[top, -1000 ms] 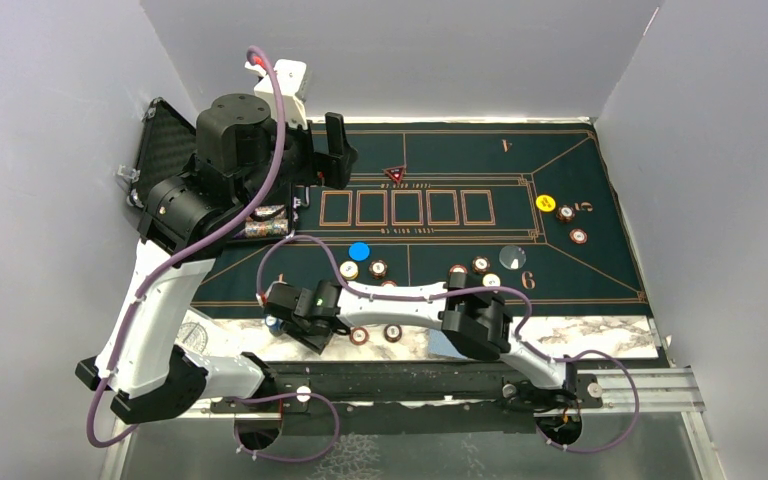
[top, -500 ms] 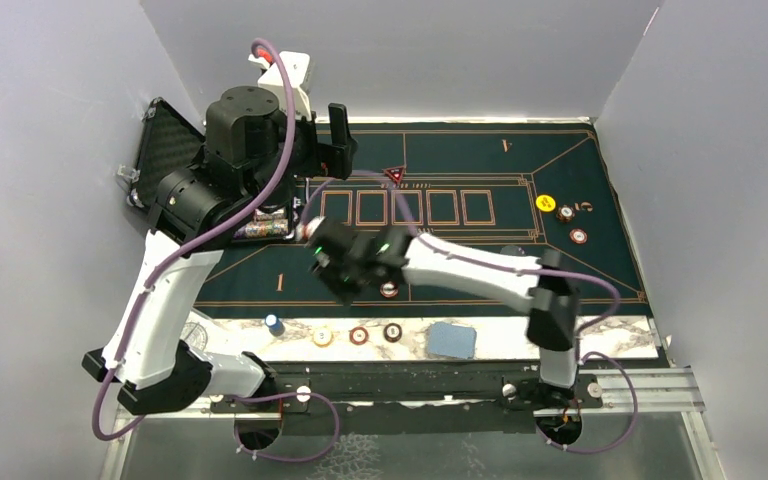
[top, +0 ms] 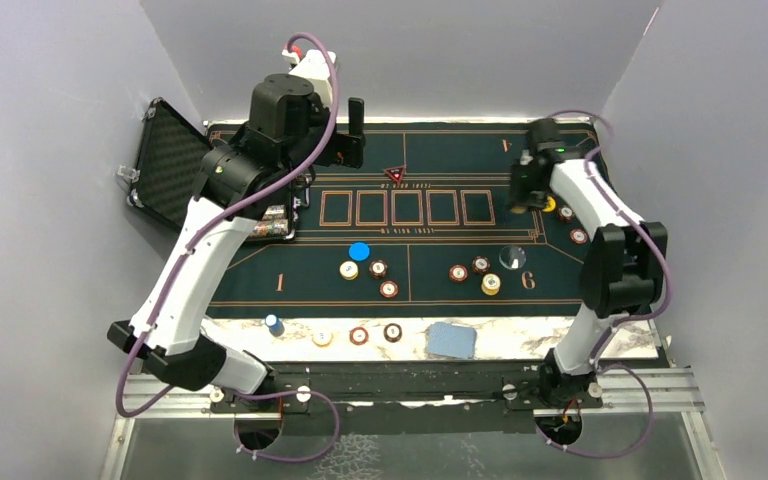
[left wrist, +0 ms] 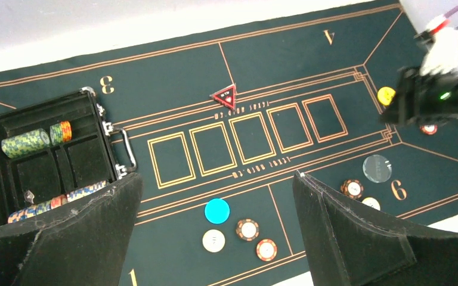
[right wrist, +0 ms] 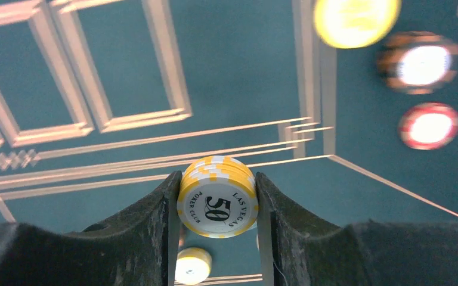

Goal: Distribute texas hold em gaming equipment

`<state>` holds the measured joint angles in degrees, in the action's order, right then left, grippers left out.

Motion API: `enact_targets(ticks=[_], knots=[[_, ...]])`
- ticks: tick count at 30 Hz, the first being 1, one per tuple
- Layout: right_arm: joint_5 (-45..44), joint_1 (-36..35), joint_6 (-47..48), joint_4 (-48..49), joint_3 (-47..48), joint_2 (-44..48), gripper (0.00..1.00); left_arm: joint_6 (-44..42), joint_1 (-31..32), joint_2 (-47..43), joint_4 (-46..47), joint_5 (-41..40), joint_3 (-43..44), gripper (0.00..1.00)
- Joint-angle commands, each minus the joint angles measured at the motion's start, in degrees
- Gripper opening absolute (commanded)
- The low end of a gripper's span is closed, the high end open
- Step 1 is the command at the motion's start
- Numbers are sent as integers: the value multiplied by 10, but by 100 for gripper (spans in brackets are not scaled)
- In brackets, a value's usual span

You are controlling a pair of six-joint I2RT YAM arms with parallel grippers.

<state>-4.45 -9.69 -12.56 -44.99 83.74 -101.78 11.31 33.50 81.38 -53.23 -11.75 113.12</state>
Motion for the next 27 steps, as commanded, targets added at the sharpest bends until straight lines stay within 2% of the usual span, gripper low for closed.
enact_targets(ticks=[1,6,15,19,27], knots=[[-1,118,24,17,43,-37,17,-13,-3,7,33,40,-21,99],[-12,203,16,12,156,-152,17,-16,-3,8,47,51,-48,99],[-10,255,10,7,307,-297,17,-19,-5,9,48,66,-71,99],[-14,266,17,7,332,-334,18,-25,-8,13,46,82,-69,99],[8,268,16,20,304,-357,35,-13,-18,14,44,95,-75,99]])
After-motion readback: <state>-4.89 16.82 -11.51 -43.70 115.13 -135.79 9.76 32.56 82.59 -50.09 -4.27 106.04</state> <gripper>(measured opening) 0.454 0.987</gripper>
